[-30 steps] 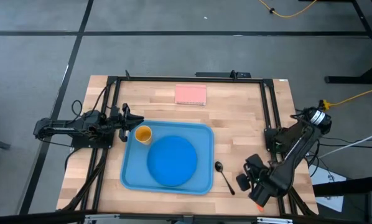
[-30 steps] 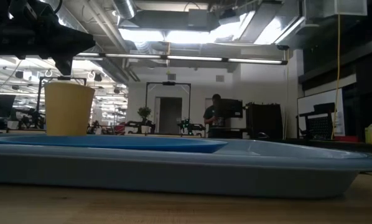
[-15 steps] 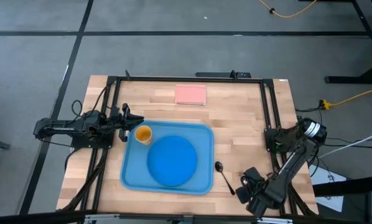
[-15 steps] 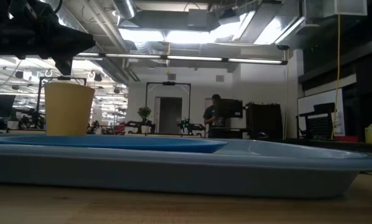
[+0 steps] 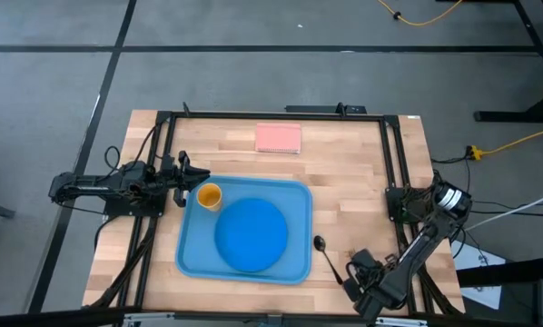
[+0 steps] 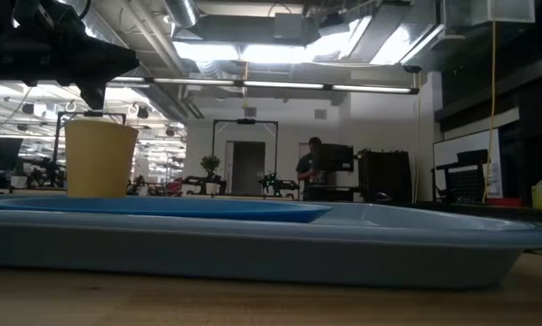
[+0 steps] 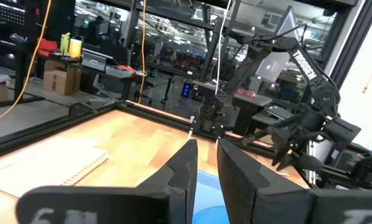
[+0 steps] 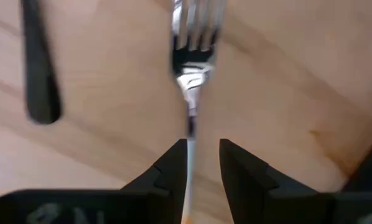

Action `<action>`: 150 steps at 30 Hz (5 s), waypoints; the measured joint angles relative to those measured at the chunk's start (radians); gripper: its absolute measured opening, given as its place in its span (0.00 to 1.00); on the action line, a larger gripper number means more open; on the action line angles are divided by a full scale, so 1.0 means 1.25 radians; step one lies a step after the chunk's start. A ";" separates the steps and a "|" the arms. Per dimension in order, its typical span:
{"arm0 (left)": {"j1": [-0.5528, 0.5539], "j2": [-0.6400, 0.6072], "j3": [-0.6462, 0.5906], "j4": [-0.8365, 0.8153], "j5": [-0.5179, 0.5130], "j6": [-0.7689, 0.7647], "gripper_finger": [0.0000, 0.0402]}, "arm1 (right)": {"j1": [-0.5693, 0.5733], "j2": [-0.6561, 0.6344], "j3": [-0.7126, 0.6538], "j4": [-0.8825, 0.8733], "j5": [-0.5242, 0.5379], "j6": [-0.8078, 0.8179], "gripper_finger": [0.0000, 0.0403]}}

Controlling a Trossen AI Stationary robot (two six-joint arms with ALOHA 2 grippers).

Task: Pick and place plate/cup/fork/spoon on tray
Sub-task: Put the orange fork on the blue tray to the right of the blue plate, then adjust the blue plate

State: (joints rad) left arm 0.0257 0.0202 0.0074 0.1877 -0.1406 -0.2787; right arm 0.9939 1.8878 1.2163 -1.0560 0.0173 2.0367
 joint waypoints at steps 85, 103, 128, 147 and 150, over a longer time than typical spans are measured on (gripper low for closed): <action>0.000 0.000 0.000 0.000 0.000 0.000 0.14 | -0.481 0.220 0.343 -0.039 0.198 -0.023 0.04; 0.000 0.000 0.000 0.000 0.000 0.000 0.14 | -0.481 0.235 0.342 -0.053 0.195 -0.042 0.15; 0.000 0.000 0.000 0.000 0.000 0.000 0.14 | -0.520 0.246 0.383 0.009 0.152 -0.207 0.15; 0.000 0.000 0.000 0.000 0.000 0.000 0.14 | -0.543 0.263 0.383 0.088 0.159 -0.276 0.15; 0.000 0.000 0.000 0.000 0.000 0.000 0.14 | -0.544 0.263 0.383 0.099 0.163 -0.278 0.15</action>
State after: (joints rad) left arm 0.0254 0.0204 0.0072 0.1877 -0.1406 -0.2787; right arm 0.3135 2.2162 1.6947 -0.9319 0.2216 1.6886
